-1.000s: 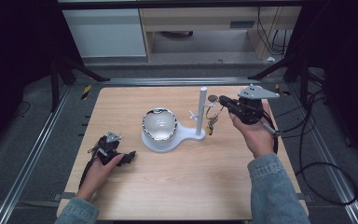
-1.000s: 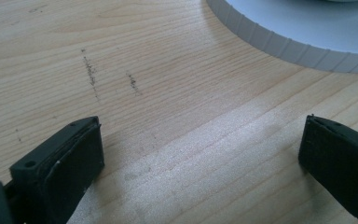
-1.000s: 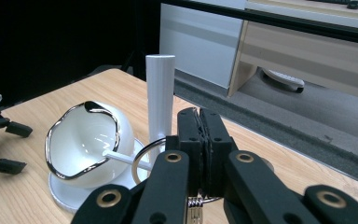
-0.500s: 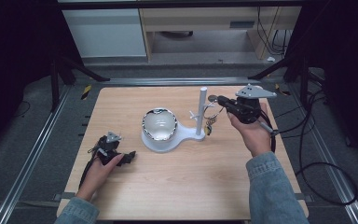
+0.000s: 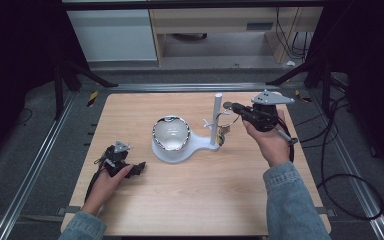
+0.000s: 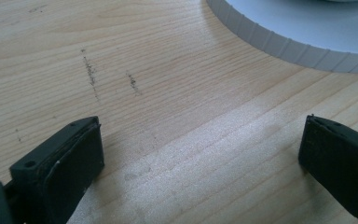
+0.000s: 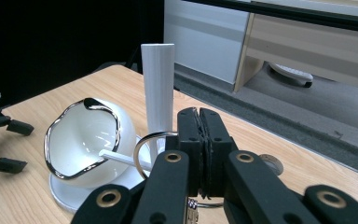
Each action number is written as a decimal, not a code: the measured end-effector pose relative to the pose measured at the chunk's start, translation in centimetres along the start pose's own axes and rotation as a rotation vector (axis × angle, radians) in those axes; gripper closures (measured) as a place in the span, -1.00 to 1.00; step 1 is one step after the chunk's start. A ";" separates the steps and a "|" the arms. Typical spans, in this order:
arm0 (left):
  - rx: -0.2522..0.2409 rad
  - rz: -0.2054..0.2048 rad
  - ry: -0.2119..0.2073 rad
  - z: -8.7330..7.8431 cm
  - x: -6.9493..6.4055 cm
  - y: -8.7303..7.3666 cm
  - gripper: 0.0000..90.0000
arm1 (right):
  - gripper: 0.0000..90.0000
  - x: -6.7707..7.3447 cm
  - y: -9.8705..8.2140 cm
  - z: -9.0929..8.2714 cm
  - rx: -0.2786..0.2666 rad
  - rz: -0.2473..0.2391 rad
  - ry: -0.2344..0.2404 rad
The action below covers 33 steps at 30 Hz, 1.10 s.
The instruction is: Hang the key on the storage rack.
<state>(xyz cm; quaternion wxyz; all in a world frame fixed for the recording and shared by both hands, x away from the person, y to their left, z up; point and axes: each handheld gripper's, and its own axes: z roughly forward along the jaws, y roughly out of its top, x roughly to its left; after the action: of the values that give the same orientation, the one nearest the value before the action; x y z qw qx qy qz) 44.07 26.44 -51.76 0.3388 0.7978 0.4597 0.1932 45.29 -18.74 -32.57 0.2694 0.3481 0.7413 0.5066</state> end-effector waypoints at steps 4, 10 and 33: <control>0.000 0.000 0.000 0.0 0.0 0.0 -1.00 | 0.98 -0.2 -0.1 0.2 0.001 0.004 0.008; 0.000 0.000 0.000 0.0 0.0 0.0 -1.00 | 0.97 -0.6 -0.3 0.5 0.009 0.020 0.021; 0.000 0.000 0.000 0.0 0.0 0.0 -1.00 | 0.97 -1.4 -0.9 1.3 0.015 0.041 0.034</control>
<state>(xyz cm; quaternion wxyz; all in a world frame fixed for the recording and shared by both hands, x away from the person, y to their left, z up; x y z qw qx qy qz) 44.07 26.45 -51.76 0.3387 0.7979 0.4596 0.1933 46.89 -19.33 -33.75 0.2437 0.3567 0.7423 0.5122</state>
